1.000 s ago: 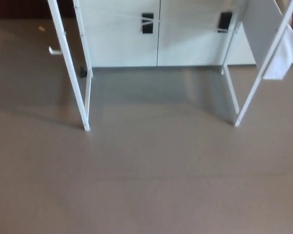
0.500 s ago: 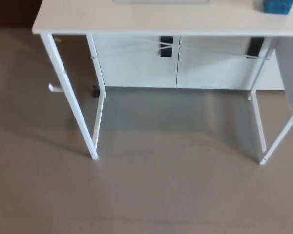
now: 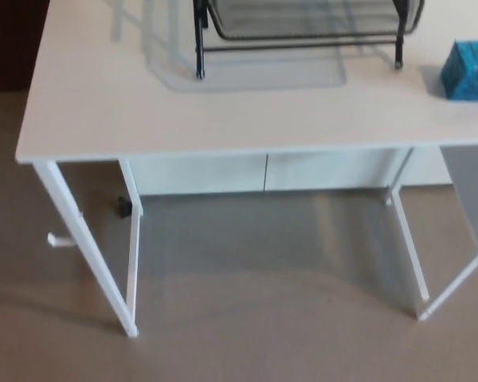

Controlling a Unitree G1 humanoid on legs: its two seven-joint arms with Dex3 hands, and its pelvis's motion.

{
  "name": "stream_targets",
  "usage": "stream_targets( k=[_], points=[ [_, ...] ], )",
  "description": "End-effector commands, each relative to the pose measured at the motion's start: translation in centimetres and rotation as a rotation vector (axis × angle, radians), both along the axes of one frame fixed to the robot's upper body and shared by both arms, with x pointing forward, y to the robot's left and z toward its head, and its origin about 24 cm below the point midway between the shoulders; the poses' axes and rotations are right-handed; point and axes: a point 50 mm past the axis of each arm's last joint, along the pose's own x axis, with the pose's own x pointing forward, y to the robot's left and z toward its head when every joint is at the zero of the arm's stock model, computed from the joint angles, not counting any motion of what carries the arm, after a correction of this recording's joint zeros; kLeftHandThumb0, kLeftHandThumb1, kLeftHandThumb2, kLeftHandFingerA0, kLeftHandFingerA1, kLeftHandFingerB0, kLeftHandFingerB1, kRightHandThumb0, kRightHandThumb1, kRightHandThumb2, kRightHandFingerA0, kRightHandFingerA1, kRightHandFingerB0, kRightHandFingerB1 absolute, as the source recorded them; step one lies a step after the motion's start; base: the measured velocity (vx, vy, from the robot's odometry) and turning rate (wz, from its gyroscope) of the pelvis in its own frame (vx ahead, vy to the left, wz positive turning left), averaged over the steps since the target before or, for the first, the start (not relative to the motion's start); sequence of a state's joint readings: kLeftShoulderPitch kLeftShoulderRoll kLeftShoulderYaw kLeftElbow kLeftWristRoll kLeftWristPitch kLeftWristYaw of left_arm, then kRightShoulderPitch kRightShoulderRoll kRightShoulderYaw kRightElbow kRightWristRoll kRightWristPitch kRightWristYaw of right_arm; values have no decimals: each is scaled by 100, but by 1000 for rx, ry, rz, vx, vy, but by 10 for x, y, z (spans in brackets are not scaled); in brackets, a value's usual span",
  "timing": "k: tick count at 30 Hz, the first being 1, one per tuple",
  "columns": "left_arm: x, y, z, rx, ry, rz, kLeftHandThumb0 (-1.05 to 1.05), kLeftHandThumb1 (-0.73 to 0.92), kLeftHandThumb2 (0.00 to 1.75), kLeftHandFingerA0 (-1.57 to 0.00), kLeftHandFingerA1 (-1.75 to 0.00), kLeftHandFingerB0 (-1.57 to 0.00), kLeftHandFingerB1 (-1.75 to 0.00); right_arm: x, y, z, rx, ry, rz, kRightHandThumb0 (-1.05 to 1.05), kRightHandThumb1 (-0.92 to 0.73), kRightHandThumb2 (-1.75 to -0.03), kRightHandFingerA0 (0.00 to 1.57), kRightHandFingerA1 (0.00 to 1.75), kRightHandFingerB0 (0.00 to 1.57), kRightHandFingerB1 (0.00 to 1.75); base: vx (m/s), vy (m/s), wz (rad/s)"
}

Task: The robot walks towards a desk on which a file tray is kept in the middle and a cube is kept to its right. The robot lifts the cube using its right hand and places it on the file tray.

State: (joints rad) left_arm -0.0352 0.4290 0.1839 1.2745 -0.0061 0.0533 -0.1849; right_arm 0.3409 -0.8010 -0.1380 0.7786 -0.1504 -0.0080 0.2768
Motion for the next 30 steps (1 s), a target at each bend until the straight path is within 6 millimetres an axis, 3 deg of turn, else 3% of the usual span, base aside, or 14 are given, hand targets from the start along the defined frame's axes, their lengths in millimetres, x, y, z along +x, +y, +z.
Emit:
stream_targets(
  k=[1, 3, 4, 5, 6, 12, 13, 14, 16, 17, 18, 27, 29, 30],
  points=[
    [-5, 2, 0, 18, 4, 3, -63, 45, 82, -25, -62, -11, -41, 4, -3, 2, 4, 4, -11, -67, -63, -59, 48, 45, 15, 28, 212, -35, 1],
    [-6, 2, 0, 16, -6, 17, -63, 45, 82, -25, -62, -11, -41, 5, -4, 2, 19, 9, -18, -67, -63, -59, 48, 45, 15, 28, 179, -73, 10],
    [-7, 3, 0, 11, -13, 36, -67, 45, 82, -21, -58, -9, -40, 6, -4, 3, 12, -6, -23, -47, -42, -92, 58, 65, 0, 43, 211, -105, 18],
    [-7, 3, 0, 17, -4, 25, -67, 45, 82, -21, -58, -9, -40, 5, -4, 4, 13, -5, -19, -47, -42, -92, 58, 65, 0, 43, 196, -210, -37],
    [-9, 3, 0, 21, 5, 36, -66, 45, 80, -14, -54, -12, -40, 6, -4, 3, -4, 4, -6, -66, -65, -60, 60, 42, 16, 28, 279, -267, 2],
    [-9, 4, 0, 44, 12, 24, -66, 45, 80, -15, -54, -11, -40, 6, -2, 3, 23, -15, -23, -67, -65, -60, 46, 43, 14, 28, 154, -132, 1],
    [-9, 5, 1, 28, -6, 38, -66, 44, 80, -15, -55, -10, -40, 7, -2, 3, 35, -11, -31, -73, -54, -85, 56, 57, 9, 39, 47, -15, -8],
    [-10, 5, 1, 26, -12, 40, -66, 44, 80, -18, -56, -10, -40, 7, -1, 4, 16, -24, -20, -64, -63, -59, 57, 45, 16, 28, 44, 10, -10],
    [-11, 5, 1, 28, -14, 46, -65, 44, 80, -20, -57, -10, -40, 8, 0, 4, 16, -26, 15, -63, -64, -59, 60, 45, 15, 27, 44, 18, -13],
    [-10, 5, 1, 34, -4, 43, -67, 44, 81, -19, -56, -11, -40, 9, 1, 6, 43, -28, 0, -67, -53, -84, 53, 58, 9, 38, 0, 0, 0],
    [-10, 6, 1, 36, 2, 41, -67, 44, 80, -15, -54, -11, -40, 10, 0, 6, 42, -18, -5, -65, -65, -60, 60, 44, 14, 28, 112, 132, -1],
    [-16, 7, 1, 39, -3, 34, -67, 45, 82, -21, -58, -10, -41, 10, 0, 2, 92, -74, -60, -59, -60, -58, 56, 47, 16, 27, 128, 165, 0],
    [-16, 7, 2, 35, -8, 31, -67, 46, 81, -14, -55, -13, -42, 11, 0, 0, 41, -34, -29, -65, -61, -59, 79, 50, 17, 29, 33, 0, 10],
    [-15, 8, 2, 41, -5, 29, -62, 58, 58, -14, -47, -19, -30, 13, 0, 0, 39, -38, -26, -64, -61, -59, 77, 49, 17, 28, 44, -54, 7]
  ],
)
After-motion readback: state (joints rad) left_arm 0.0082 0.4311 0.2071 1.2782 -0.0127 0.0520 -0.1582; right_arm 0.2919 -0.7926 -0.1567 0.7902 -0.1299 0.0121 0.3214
